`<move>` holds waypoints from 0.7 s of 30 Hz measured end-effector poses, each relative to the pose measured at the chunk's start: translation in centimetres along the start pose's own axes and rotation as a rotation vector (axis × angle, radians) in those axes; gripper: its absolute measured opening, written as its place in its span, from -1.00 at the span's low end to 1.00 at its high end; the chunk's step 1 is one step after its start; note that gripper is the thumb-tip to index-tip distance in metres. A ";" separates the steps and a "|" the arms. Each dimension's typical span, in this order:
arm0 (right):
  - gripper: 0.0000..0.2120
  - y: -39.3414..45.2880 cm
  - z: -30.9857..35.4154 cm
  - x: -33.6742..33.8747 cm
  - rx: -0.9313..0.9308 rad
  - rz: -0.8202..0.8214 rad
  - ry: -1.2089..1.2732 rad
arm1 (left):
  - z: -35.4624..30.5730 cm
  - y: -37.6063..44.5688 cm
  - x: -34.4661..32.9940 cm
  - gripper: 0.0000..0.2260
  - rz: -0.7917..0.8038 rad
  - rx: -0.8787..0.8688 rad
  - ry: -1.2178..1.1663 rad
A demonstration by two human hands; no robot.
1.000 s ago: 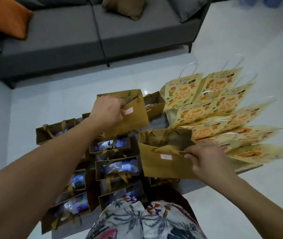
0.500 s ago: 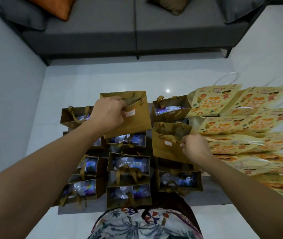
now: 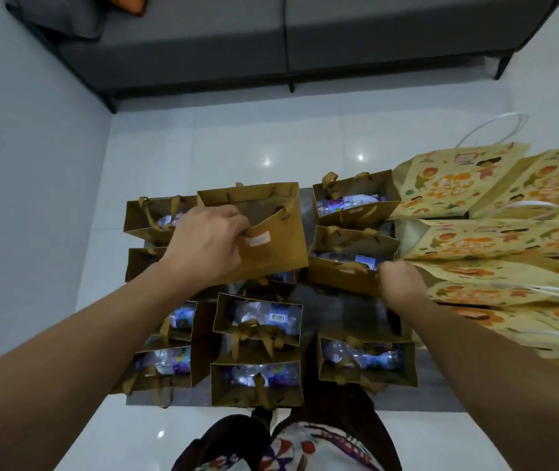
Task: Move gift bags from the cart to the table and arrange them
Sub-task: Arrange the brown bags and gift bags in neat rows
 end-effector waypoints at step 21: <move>-0.67 -9.6 -1.3 0.2 -0.354 0.323 1.483 | -12.3 -3.2 -5.0 -0.82 0.345 -0.393 -0.157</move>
Point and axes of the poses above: each hand's wrist, its own y-axis towards the middle knuckle, its own x-axis out of the back of the hand, z = x × y, the point moved 4 cm from there along y, towards the middle knuckle, and after that the axes turned 6 degrees about -y, right-handed, at the moved point
